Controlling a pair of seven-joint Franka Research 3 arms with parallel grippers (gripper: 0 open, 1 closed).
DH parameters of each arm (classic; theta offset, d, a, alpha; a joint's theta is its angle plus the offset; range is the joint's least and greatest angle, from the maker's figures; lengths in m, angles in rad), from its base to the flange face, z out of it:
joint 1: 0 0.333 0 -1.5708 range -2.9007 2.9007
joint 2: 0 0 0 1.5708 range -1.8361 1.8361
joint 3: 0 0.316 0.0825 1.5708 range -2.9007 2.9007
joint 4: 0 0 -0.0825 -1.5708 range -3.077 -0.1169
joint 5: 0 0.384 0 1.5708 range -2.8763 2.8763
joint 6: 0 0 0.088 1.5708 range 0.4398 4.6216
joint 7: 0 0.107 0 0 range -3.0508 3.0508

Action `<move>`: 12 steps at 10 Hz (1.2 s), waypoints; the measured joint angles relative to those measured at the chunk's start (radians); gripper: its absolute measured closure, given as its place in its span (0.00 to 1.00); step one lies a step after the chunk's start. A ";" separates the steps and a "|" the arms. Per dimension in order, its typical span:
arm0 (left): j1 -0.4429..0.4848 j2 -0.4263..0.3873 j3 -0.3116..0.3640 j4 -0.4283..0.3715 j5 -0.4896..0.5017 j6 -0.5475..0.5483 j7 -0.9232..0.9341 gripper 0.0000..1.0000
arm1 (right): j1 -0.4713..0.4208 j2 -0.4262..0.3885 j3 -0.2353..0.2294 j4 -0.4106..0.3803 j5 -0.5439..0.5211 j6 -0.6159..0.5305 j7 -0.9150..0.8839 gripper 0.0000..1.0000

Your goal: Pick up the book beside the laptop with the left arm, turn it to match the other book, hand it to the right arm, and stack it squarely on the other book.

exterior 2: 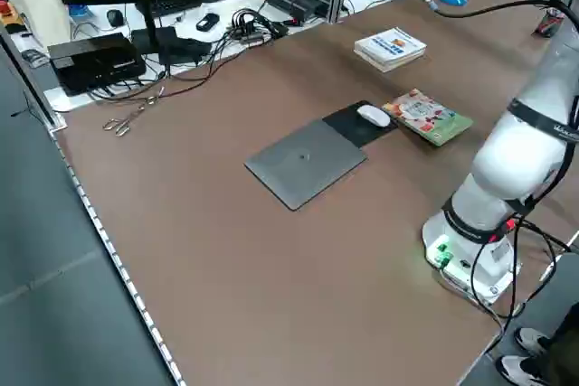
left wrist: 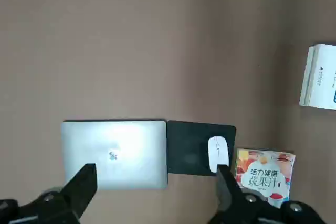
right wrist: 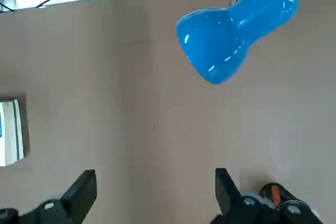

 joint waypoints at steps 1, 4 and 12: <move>0.000 0.000 0.000 0.000 0.000 0.000 0.001 0.00 | 0.000 0.000 0.000 0.000 0.000 -0.003 -0.015 0.00; -0.001 0.001 -0.007 0.000 0.000 -0.002 0.004 0.00 | 0.001 0.000 0.001 0.000 0.000 -0.011 -0.065 0.00; 0.002 -0.259 -0.030 -0.584 -0.356 0.166 -0.049 0.00 | 0.000 0.000 -0.001 0.000 0.000 -0.008 -0.073 0.00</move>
